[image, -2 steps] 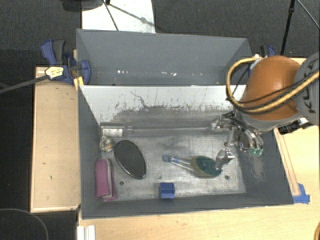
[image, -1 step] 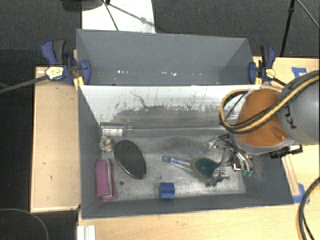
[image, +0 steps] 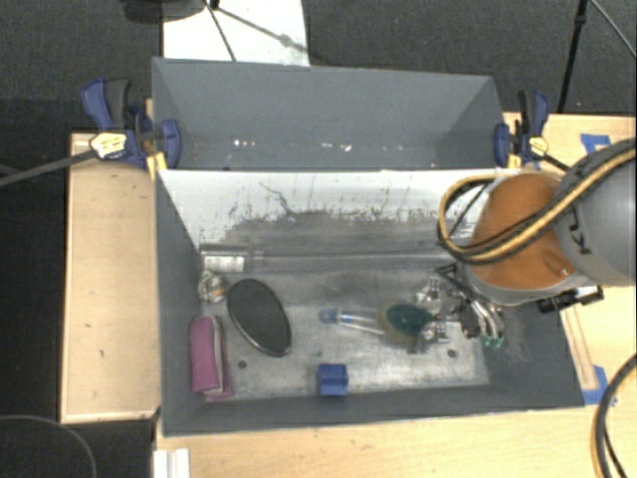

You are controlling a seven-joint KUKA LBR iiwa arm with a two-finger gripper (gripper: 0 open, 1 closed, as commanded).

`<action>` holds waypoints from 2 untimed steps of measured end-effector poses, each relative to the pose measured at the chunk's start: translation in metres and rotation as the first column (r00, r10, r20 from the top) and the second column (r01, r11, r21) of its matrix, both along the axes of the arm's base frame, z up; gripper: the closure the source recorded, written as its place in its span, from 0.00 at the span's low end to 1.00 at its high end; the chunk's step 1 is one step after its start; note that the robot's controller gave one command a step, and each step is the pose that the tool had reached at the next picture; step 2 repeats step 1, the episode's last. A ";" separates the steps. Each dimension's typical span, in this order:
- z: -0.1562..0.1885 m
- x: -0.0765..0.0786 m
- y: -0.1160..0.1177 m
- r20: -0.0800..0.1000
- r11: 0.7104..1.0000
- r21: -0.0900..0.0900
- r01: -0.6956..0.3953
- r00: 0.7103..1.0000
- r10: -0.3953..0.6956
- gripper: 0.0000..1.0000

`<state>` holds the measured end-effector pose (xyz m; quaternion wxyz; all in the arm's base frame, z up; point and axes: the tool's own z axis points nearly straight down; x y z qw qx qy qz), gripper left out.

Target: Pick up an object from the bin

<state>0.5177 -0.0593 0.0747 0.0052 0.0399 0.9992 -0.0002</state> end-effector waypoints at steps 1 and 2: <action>0.139 -0.017 -0.009 -0.001 1.000 0.000 0.022 1.000 -0.022 1.00; 0.139 -0.017 -0.009 -0.001 1.000 0.000 0.022 1.000 -0.022 1.00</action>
Offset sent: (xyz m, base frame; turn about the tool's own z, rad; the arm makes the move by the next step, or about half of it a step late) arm -0.0185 -0.0091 0.1340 0.0235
